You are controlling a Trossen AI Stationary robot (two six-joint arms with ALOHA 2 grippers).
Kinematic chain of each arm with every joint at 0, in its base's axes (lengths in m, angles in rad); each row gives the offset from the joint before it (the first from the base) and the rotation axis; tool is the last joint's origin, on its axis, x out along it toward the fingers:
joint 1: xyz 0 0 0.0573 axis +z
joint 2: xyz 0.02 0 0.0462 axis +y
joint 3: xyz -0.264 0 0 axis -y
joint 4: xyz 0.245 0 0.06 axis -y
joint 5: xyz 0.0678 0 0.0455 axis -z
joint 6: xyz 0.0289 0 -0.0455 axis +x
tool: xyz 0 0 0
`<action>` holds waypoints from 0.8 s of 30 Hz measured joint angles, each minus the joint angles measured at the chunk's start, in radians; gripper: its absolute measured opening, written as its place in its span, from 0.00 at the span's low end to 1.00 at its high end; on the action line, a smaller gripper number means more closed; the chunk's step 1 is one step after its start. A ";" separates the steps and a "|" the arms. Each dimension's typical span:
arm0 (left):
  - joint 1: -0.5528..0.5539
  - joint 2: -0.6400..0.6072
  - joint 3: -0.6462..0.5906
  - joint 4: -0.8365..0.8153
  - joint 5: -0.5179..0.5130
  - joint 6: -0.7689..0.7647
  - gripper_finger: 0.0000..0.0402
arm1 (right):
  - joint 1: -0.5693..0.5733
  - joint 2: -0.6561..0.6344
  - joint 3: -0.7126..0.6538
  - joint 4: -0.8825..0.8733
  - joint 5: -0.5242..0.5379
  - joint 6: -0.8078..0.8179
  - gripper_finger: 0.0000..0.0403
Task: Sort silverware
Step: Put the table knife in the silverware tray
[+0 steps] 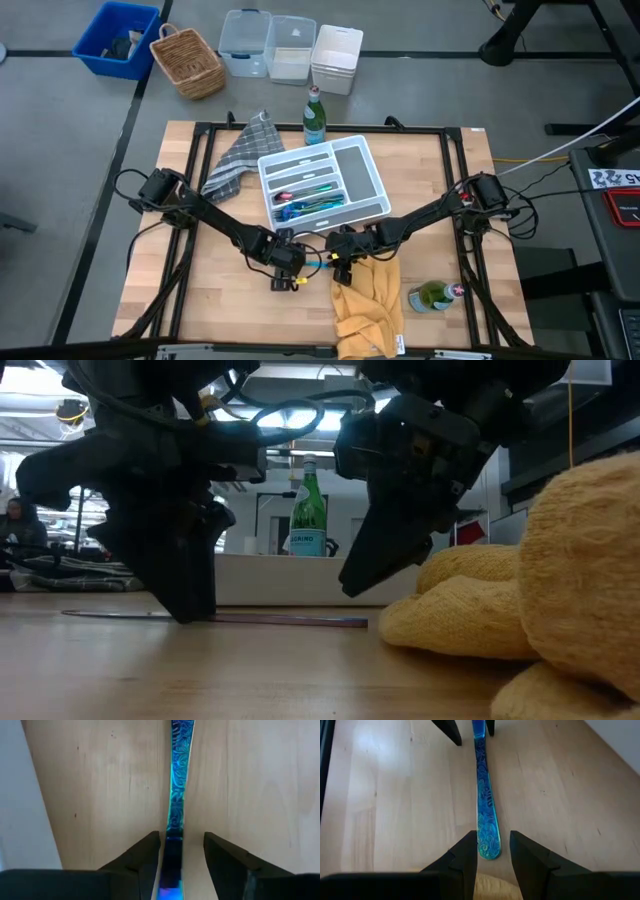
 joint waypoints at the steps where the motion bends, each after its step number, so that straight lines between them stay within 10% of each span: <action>1: 0.000 0.002 -0.001 -0.001 -0.002 0.007 0.36 | 0.000 0.000 0.000 0.003 0.000 0.000 0.29; 24: 0.007 0.030 -0.005 0.002 -0.004 0.018 0.02 | 0.000 0.000 0.000 0.003 -0.029 0.000 0.29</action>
